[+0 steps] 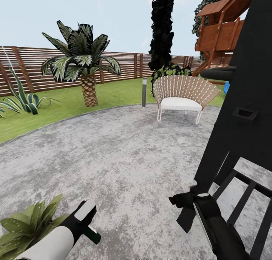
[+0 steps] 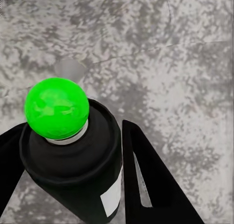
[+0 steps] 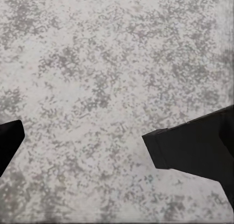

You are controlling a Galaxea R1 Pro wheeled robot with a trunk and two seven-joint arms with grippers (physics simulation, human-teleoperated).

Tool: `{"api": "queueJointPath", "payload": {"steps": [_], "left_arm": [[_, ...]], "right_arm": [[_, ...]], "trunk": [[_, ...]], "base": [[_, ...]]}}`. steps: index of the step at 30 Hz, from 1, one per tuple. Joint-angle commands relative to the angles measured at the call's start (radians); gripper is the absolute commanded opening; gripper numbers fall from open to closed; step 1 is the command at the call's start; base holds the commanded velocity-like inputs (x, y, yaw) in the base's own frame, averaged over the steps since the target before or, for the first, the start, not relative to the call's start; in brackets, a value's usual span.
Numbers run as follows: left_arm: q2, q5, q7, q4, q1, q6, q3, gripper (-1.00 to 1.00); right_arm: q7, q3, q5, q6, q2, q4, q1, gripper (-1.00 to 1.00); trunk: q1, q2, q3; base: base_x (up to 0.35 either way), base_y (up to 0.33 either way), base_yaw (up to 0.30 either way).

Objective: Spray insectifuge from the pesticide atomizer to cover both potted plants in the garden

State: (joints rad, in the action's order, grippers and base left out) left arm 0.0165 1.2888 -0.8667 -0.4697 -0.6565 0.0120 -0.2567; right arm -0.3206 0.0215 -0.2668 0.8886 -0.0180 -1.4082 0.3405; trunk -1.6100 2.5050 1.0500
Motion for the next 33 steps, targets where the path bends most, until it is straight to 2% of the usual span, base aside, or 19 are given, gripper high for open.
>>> {"api": "queueJointPath", "payload": {"steps": [1,3,4,5,6,9,15,19,21,23,27,30,33], "left_arm": [[0.004,0.000,0.001,0.003,0.000,0.037,-0.001,-1.00],[0.031,-0.003,0.004,0.011,0.000,0.125,-0.006,-1.00],[0.051,-0.011,0.007,0.015,0.002,0.182,-0.009,-1.00],[0.061,-0.035,0.012,0.018,0.007,0.226,-0.010,-1.00],[0.064,-0.060,0.013,0.024,0.010,0.262,-0.010,-1.00],[0.075,-0.105,0.042,0.059,0.013,0.328,-0.009,-1.00],[0.087,-0.103,0.146,0.107,0.014,0.341,-0.006,-1.00],[0.086,-0.111,0.139,0.098,0.014,0.340,-0.005,-1.00],[0.084,-0.116,0.141,0.093,0.014,0.377,-0.011,-1.00],[0.077,-0.118,0.149,0.094,0.014,0.398,-0.013,-1.00],[0.060,-0.117,0.158,0.094,0.010,0.390,-0.010,-1.00],[0.025,-0.115,0.196,0.094,0.009,0.349,-0.008,-1.00],[0.018,-0.117,0.211,0.092,0.004,0.331,-0.007,-1.00]], "right_arm": [[0.000,0.000,0.000,-0.004,0.000,0.000,0.000,1.00],[0.000,0.017,0.001,-0.021,0.001,0.001,0.000,1.00],[-0.001,0.042,0.001,-0.047,0.001,0.003,0.000,1.00],[-0.001,0.054,0.002,-0.080,0.001,0.006,0.000,1.00],[-0.001,0.058,0.002,-0.107,0.001,0.008,0.000,1.00],[-0.002,0.064,0.003,-0.153,0.001,0.008,-0.008,1.00],[-0.001,0.095,0.003,-0.163,0.001,0.005,-0.013,1.00],[0.000,0.101,0.003,-0.163,0.001,0.005,-0.015,1.00],[0.000,0.101,0.003,-0.163,0.001,0.005,-0.015,1.00],[0.000,0.101,0.003,-0.163,0.001,0.005,-0.015,1.00],[0.000,0.103,0.003,-0.163,0.001,0.004,-0.017,1.00],[0.000,0.103,0.003,-0.163,0.001,0.003,-0.018,1.00],[0.000,0.103,0.003,-0.163,0.001,0.003,-0.018,1.00]], "trunk": [[0.000,0.000,0.004],[-0.001,0.001,0.012],[-0.002,0.001,0.016],[-0.002,0.001,0.019],[-0.003,0.001,0.023],[-0.004,0.002,0.035],[-0.007,0.004,0.058],[-0.008,0.005,0.074],[-0.009,0.005,0.081],[-0.010,0.005,0.089],[-0.012,0.006,0.105],[-0.013,0.007,0.116],[-0.015,0.008,0.128]], "base": [[0.000,0.000,-0.048],[0.000,0.000,-0.023],[0.000,0.000,-0.006],[0.000,0.000,-0.003],[0.000,0.000,-0.001],[0.000,0.000,0.000],[0.000,0.000,0.000],[0.000,0.000,0.000],[0.000,0.000,0.000],[0.000,0.000,0.000],[0.000,0.000,0.000],[0.000,0.000,0.000],[0.000,0.000,0.000]]}}
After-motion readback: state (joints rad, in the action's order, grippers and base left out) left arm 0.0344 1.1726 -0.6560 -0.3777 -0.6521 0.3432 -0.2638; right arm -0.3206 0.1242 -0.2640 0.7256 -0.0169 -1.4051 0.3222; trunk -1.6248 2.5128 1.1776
